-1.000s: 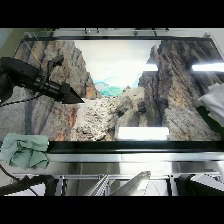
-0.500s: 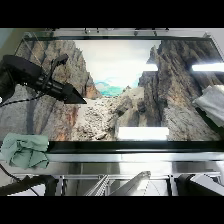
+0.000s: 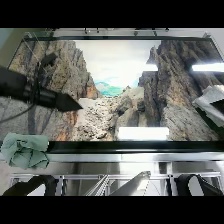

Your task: Fold the shirts.

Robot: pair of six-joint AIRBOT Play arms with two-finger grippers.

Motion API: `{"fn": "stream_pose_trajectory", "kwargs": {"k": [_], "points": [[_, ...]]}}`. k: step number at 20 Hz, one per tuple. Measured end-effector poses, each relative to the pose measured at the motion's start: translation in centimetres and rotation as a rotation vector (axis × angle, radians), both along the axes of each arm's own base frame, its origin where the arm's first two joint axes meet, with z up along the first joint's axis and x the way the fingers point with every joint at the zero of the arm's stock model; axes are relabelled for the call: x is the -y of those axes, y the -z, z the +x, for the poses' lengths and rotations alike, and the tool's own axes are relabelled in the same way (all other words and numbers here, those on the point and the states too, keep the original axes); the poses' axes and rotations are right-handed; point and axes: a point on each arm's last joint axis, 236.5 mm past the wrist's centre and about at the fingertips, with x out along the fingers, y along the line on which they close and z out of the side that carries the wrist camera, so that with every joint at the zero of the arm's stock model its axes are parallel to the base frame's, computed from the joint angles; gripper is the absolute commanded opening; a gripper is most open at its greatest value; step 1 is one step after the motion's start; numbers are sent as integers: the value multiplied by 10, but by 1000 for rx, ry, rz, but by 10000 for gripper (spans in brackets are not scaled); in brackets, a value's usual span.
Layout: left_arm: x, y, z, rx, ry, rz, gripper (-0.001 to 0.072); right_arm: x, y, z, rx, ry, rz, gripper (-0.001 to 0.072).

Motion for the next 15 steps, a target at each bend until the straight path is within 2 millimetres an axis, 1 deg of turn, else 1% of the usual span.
{"fn": "stream_pose_trajectory", "kwargs": {"k": [2,3,6,8,11,15], "points": [[-6,14,-15,8,-32,28,17,-26,6,-6,55,-51,-14,14],[-7,19,-21,11,-41,36,18,-35,9,-7,69,-71,-13,15],[-11,27,-35,26,-57,51,17,-52,18,-9,71,-115,1,15],[-13,27,-39,43,-64,58,16,-63,20,-10,62,-128,45,15],[-14,26,-41,61,-73,60,16,-78,14,-12,66,-147,121,15],[-15,26,-41,75,-82,63,16,-88,9,-12,74,-160,168,15]]}}
